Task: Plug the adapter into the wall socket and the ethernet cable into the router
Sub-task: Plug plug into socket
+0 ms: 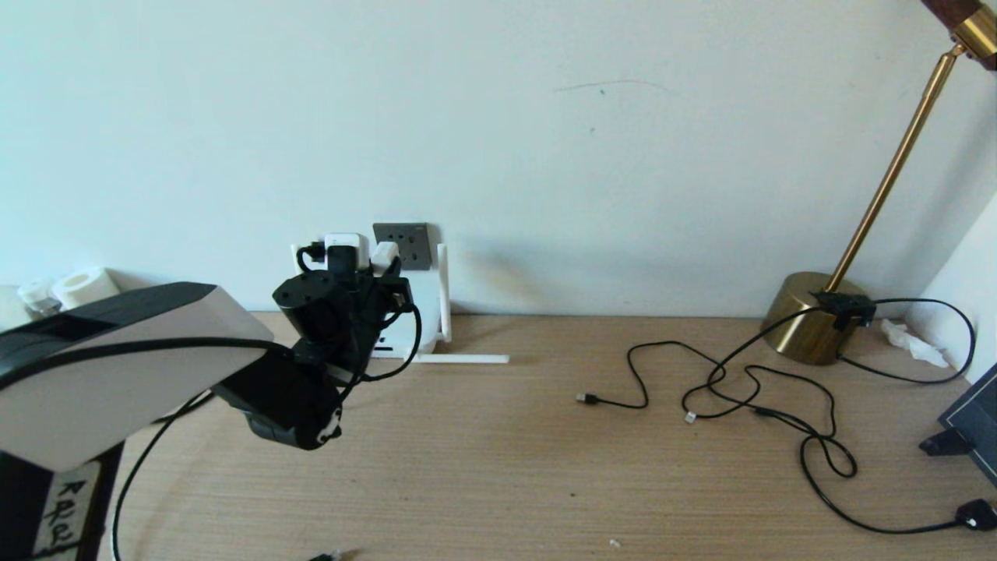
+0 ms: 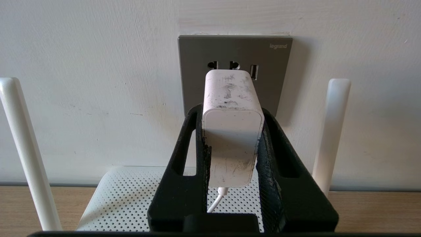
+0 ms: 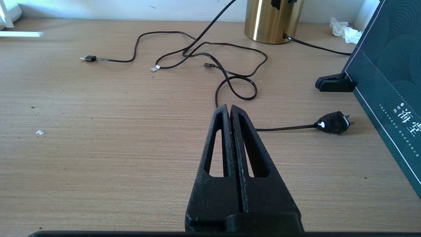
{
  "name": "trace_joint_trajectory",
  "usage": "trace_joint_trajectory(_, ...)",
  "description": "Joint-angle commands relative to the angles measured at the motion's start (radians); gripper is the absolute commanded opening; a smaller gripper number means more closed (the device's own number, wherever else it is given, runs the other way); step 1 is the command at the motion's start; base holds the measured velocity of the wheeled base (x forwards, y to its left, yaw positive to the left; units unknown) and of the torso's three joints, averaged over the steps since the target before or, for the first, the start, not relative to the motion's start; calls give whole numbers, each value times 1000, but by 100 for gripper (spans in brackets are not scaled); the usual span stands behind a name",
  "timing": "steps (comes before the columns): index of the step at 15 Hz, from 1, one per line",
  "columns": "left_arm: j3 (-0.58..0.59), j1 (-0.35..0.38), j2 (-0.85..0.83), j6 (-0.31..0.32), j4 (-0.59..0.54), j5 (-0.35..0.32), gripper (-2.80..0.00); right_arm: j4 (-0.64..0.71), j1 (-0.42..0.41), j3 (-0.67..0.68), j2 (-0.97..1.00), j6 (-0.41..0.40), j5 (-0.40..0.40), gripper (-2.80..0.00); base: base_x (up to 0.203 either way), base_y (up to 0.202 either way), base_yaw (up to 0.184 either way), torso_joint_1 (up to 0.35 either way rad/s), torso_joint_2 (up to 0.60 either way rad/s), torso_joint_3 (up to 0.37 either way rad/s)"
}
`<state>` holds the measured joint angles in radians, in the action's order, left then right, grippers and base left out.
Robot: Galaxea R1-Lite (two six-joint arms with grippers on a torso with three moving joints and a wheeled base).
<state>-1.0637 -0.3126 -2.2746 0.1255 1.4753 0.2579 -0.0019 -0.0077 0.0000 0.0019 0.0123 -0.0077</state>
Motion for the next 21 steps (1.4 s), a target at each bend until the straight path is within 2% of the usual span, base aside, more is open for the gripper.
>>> trace_joint_trajectory(1, 2, 0, 3, 0, 10, 1, -280, 0, 0, 0, 0, 0, 0, -280, 0, 0, 0, 0, 0, 0)
trace_joint_trajectory(21, -7, -22, -16, -18, 10, 27, -280, -1, 0, 0, 0, 0, 0, -280, 0, 0, 0, 0, 0, 0)
